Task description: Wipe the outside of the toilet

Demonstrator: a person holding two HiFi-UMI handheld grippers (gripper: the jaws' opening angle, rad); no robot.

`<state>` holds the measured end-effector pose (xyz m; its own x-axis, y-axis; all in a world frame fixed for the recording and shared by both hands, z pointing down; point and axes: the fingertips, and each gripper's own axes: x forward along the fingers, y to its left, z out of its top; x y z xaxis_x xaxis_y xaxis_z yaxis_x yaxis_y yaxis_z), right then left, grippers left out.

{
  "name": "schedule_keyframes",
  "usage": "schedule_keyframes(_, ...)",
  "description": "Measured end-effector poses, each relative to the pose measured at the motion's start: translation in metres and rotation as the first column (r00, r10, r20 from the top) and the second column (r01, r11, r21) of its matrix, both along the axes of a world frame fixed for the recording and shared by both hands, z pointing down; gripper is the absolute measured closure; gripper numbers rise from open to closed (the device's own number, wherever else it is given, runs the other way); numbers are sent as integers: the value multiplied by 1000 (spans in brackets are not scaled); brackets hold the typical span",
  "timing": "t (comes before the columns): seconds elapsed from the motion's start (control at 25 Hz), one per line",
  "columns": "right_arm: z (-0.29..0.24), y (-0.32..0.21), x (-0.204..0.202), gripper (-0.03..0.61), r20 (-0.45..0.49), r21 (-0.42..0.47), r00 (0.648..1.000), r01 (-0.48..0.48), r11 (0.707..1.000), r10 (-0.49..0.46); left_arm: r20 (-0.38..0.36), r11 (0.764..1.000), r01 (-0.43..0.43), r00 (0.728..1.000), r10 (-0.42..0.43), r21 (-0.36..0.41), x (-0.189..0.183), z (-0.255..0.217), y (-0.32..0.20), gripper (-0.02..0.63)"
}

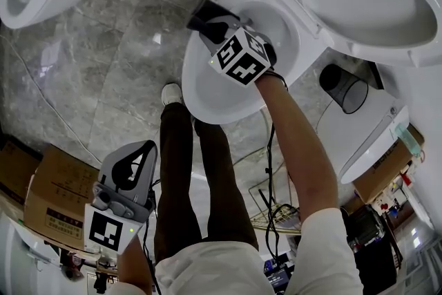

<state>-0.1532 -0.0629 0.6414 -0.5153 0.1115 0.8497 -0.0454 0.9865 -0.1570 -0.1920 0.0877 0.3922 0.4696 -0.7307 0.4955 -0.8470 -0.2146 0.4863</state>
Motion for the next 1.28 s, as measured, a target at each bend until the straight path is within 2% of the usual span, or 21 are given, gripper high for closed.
schedule_keyframes(1.28,5,-99,24,518,-51,137,996,-70,988,77,13,999,39,999,-39,-12,-12,2,-7,615)
